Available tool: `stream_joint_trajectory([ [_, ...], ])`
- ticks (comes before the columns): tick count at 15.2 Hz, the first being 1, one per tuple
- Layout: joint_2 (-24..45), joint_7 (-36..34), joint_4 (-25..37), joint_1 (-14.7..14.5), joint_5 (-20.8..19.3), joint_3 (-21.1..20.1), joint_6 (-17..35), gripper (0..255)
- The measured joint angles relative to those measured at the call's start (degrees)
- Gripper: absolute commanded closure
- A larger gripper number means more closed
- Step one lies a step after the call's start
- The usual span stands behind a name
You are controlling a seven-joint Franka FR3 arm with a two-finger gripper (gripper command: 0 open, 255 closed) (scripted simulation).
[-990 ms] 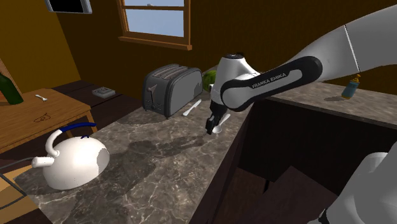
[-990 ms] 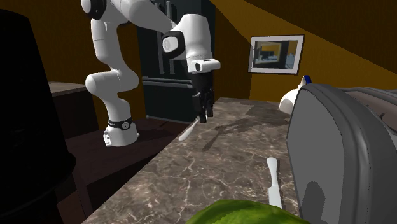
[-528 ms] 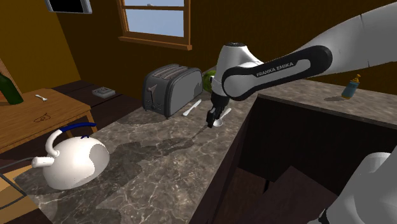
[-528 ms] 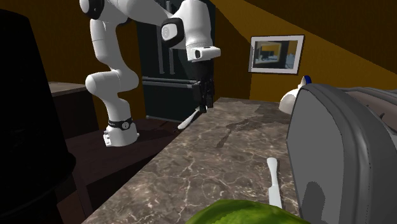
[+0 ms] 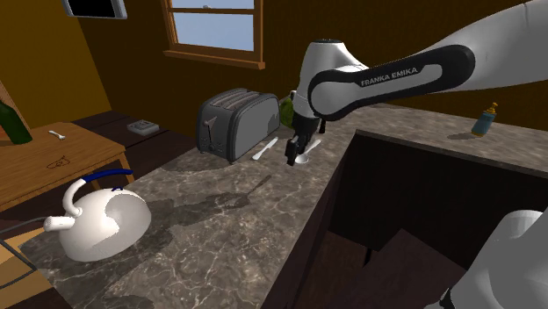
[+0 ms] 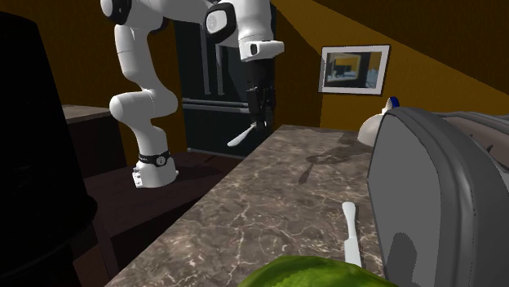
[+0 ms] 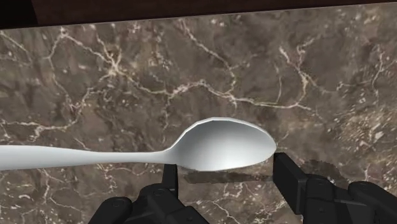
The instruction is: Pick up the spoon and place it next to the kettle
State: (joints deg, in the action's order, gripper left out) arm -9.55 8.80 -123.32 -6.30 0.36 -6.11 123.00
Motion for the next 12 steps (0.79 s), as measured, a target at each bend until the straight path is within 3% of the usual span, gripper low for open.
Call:
stream_joint_trajectory([
  [12,-1.4,0.3,7.8,0.1,0.1,0.2,-9.2,255],
])
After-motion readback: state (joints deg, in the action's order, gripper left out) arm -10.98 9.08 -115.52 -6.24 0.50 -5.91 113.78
